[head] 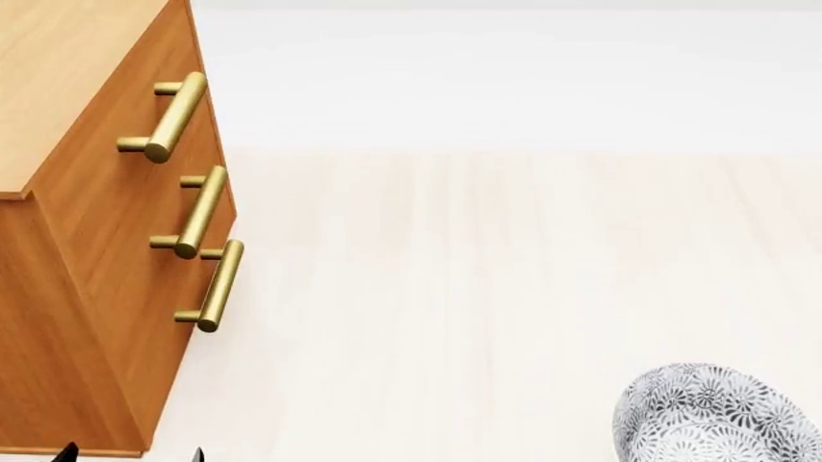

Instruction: Put the bowl on top of the cabinet.

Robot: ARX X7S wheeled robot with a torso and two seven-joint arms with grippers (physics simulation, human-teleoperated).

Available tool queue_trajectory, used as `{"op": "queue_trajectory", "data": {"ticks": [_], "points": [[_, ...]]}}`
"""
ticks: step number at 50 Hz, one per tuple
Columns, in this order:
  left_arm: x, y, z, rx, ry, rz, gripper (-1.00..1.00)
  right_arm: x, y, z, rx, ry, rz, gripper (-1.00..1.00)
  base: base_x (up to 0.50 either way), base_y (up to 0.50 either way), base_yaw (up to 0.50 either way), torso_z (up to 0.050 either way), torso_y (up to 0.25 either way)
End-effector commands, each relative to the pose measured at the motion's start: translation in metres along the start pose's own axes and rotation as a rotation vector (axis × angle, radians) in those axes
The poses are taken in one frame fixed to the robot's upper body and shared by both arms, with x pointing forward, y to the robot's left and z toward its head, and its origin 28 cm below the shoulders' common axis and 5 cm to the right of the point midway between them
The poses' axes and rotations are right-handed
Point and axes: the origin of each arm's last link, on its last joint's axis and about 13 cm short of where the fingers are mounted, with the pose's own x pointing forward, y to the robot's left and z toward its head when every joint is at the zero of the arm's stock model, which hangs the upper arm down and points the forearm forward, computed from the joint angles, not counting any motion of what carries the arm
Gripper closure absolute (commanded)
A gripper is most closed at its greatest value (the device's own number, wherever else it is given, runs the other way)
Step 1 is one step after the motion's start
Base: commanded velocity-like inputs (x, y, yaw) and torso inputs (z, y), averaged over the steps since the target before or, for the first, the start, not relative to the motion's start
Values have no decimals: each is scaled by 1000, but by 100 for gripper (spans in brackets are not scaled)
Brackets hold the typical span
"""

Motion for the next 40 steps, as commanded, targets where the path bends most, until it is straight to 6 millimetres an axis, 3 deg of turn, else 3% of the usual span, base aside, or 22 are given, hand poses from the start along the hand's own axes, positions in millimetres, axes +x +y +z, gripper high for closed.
{"op": "queue_trajectory", "data": {"ticks": [1, 40], "points": [[0, 0, 0, 2, 0, 1, -100, 9, 2, -2, -13, 33, -6, -100, 0, 0, 0, 0, 0], [1, 0, -1, 2, 5, -2, -100, 30, -2, -7, 40, 116, -58, -100, 0, 0, 0, 0, 0]]}}
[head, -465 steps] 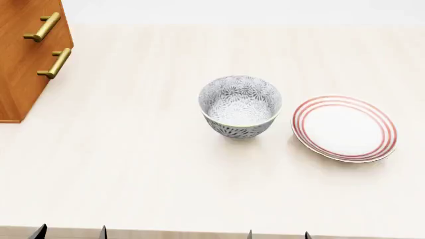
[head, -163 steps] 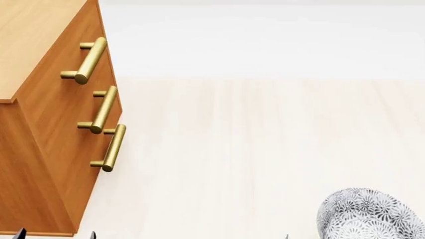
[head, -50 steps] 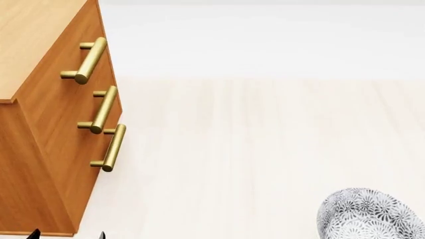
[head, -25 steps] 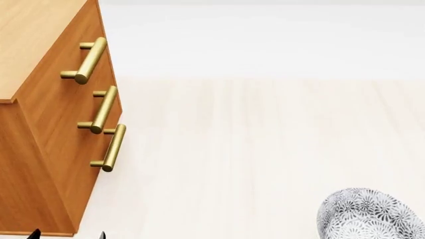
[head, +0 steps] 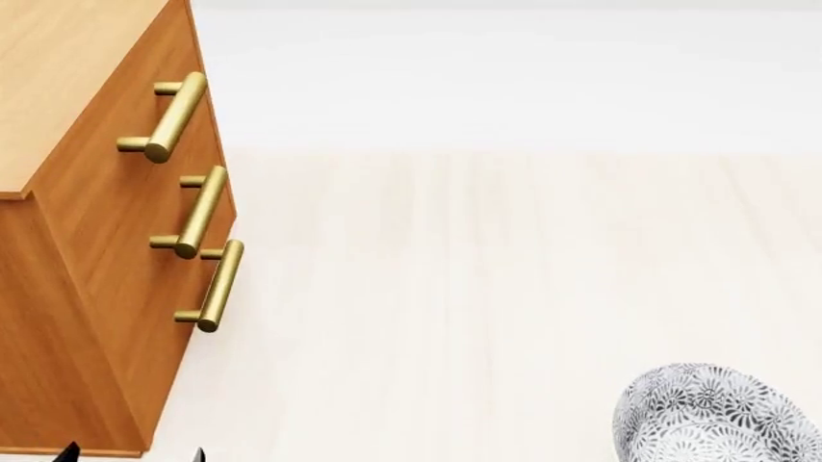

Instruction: Put the bowl on top of the cabinet.

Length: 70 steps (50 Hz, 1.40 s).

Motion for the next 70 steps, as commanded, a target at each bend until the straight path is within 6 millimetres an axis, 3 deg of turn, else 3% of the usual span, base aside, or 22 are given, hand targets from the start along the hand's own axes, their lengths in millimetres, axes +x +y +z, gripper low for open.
{"op": "queue_trajectory", "data": {"ticks": [1, 7, 8, 31, 40, 54, 70], "points": [[0, 0, 0, 1, 1, -1, -100, 3, -1, 1, 15, 11, -7, -100, 0, 0, 0, 0, 0], [0, 0, 0, 1, 1, -1, -100, 4, -1, 0, 1, 20, -1, -100, 0, 0, 0, 0, 0], [0, 0, 0, 1, 1, -1, -100, 4, -1, 0, 2, 20, 0, 100, 0, 0, 0, 0, 0], [2, 0, -1, -5, 6, 1, -100, 1, 0, 0, 1, 14, 14, 100, 0, 0, 0, 0, 0], [1, 0, 0, -3, 5, 1, -100, -23, 3, 5, -51, -119, 156, 100, 0, 0, 0, 0, 0], [0, 0, 0, -8, 2, -8, -100, -36, 5, 6, -129, -200, 221, 100, 0, 0, 0, 0, 0], [-6, -1, 4, -58, 36, -87, -100, -54, 34, 14, -309, -292, 287, 100, 0, 0, 0, 0, 1]]}}
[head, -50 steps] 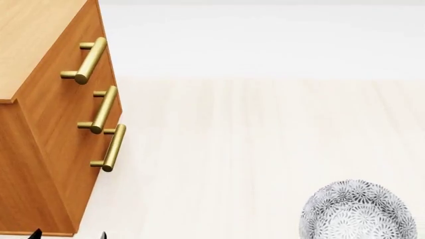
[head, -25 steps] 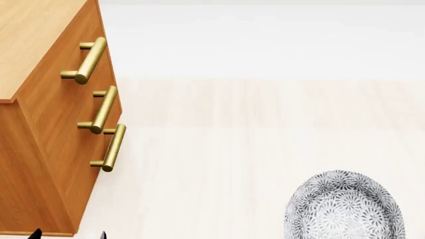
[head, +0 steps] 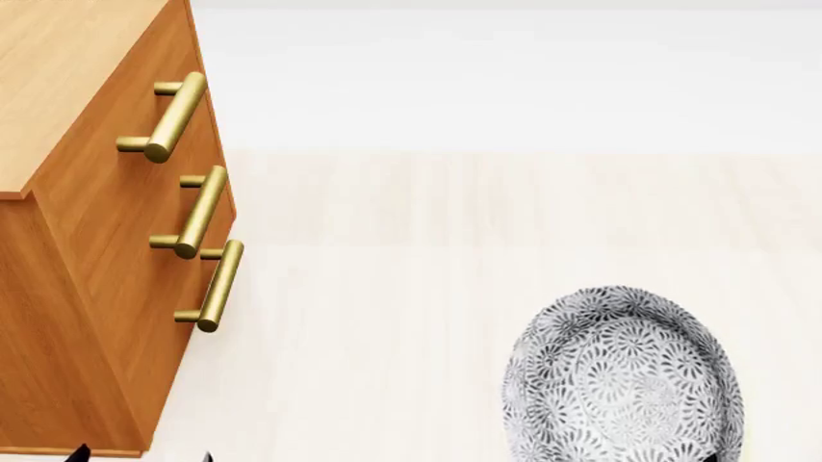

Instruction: Put the bowl on top of the cabinet.

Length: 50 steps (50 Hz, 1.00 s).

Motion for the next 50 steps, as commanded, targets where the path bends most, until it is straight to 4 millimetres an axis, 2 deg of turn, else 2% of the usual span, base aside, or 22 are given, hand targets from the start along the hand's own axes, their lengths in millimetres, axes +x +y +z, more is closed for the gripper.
{"op": "queue_trajectory", "data": {"ticks": [1, 14, 25, 26, 32, 38, 50], "points": [[-4, -1, 2, -28, 24, -51, -100, -4, 17, 12, -107, -77, 48, 100, 0, 0, 0, 0, 0], [-9, -1, 6, -32, 33, -74, -100, -18, 38, 31, -201, -165, 108, 100, 0, 0, 0, 0, 0], [-13, -1, 11, -44, 41, -53, -100, -18, 51, 38, -284, -196, 161, 100, 0, 0, 0, 0, 0], [-13, -1, 12, -73, 41, -99, -100, -18, 53, 39, -292, -190, 170, 100, 0, 0, 0, 0, 0], [-15, -1, 13, -119, 44, -152, -100, -15, 63, 43, -353, -236, 186, 100, 0, 0, 0, 0, 2], [-18, -2, 14, -114, 37, -163, -100, -4, 75, 43, -423, -273, 234, 100, 0, 0, 0, 0, 0], [-20, -4, 16, -86, 32, -184, -100, 13, 84, 45, -519, -296, 276, 100, 0, 0, 0, 0, 0]]}}
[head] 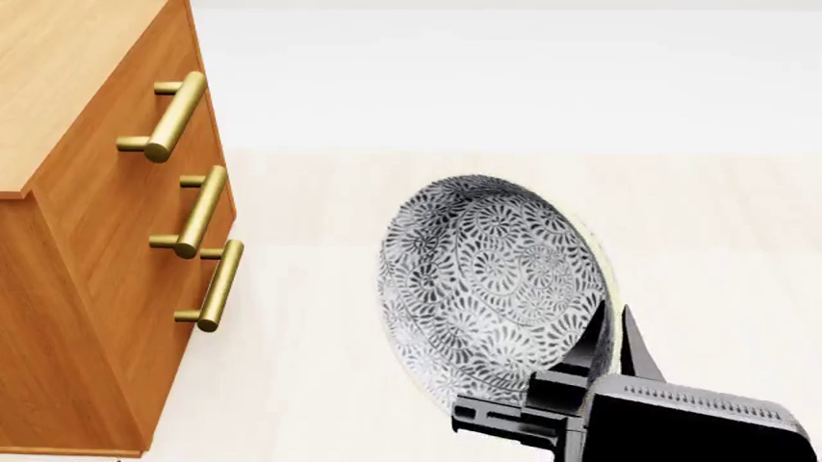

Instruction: Put the bowl on top of the cabinet.

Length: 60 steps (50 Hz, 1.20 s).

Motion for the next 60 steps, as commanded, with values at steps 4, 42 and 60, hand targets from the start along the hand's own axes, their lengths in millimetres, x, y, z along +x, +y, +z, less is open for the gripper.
{"op": "queue_trajectory", "data": {"ticks": [4, 42, 60], "points": [[-9, -1, 11, 4, -43, -16, -100, 29, 9, 5, -130, -57, 71, 100, 0, 0, 0, 0, 0], [31, -26, 71, 184, -82, -114, -100, 50, 18, -12, -96, -63, 265, 100, 0, 0, 0, 0, 1], [40, -29, 73, 184, -72, -125, -100, 35, 13, -4, -79, -158, 400, 100, 0, 0, 0, 0, 1]]}}
